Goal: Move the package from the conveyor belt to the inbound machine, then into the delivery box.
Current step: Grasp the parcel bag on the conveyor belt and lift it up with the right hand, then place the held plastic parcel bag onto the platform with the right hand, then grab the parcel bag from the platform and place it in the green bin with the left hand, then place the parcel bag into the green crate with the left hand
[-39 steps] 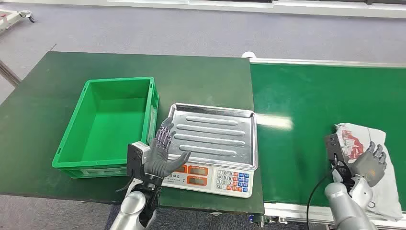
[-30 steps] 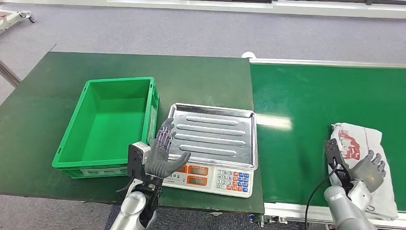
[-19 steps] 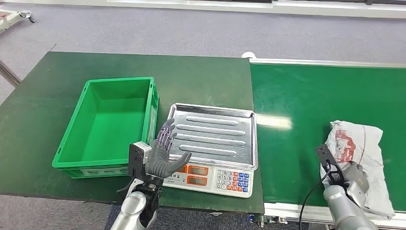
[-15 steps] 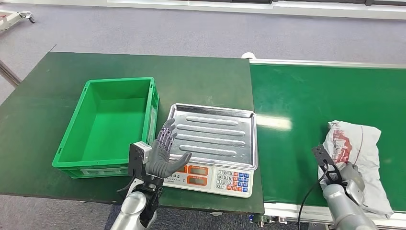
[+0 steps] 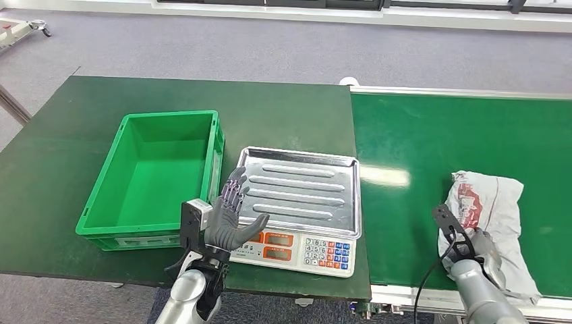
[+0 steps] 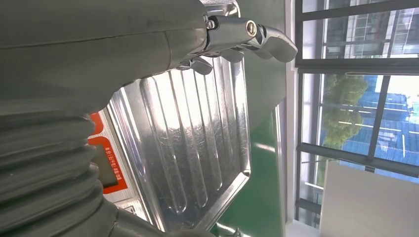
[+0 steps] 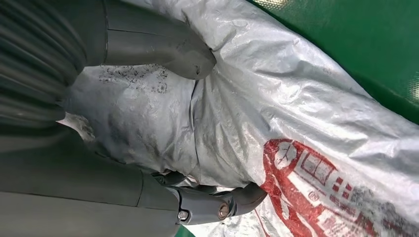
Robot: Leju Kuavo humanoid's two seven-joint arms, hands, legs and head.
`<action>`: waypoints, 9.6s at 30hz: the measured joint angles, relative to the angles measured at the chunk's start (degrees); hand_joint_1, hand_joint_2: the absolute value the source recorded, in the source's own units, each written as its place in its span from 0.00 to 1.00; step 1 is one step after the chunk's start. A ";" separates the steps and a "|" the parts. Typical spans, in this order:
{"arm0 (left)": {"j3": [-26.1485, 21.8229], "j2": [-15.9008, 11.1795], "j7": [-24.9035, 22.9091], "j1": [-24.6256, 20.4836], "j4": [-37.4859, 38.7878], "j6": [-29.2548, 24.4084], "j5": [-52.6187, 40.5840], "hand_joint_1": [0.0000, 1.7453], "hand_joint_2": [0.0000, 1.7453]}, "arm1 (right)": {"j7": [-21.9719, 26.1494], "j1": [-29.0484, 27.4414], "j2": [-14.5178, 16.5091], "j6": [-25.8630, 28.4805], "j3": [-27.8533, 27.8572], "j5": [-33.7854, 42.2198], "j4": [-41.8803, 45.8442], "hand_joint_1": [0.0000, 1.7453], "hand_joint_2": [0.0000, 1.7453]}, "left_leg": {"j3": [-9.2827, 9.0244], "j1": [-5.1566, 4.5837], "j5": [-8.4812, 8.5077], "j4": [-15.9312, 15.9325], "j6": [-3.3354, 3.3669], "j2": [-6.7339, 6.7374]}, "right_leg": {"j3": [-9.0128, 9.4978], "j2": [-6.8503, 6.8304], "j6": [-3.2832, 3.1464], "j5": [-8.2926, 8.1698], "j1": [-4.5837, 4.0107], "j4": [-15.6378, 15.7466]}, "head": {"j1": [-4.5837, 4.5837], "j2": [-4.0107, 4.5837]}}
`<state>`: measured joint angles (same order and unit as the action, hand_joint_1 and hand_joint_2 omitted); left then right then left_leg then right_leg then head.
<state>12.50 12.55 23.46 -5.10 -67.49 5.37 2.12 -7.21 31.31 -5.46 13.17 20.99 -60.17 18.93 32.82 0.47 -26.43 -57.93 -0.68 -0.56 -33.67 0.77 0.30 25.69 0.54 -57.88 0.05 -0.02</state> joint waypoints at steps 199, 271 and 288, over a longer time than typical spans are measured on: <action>44.22 -20.83 9.10 -48.10 7.63 13.12 -31.68 1.00 1.00 | 32.26 -25.45 11.97 -31.18 -28.25 70.44 66.53 0.00 1.00 | 0.83 0.08 0.43 0.10 -0.44 -0.02 | -1.02 0.07 -0.35 -0.29 -0.06 -0.18 | 0.00 0.00; 6.75 -49.84 -1.16 -46.13 1.20 2.23 -62.27 0.00 1.00 | 32.27 -33.19 14.59 -30.57 -19.52 68.48 69.11 0.00 1.00 | 0.96 0.10 0.43 0.21 -0.61 0.15 | -1.34 0.19 -0.61 -0.19 -0.09 -0.37 | -0.01 0.00; -0.88 -43.32 3.59 -42.94 6.22 6.13 -39.32 0.00 1.00 | 32.02 -33.38 15.17 -29.28 -19.20 67.22 69.11 0.00 1.00 | 0.97 0.07 0.45 0.20 -0.65 0.16 | -1.42 0.19 -0.60 -0.23 -0.06 -0.36 | -0.01 0.00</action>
<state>11.62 -30.76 27.04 -48.03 -61.27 11.51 -37.21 24.81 -2.07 9.71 -16.10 1.79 7.05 88.04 33.80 0.54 -25.97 -57.73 -1.33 -0.41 -35.09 0.96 -0.30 25.46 0.49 -58.25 0.04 -0.02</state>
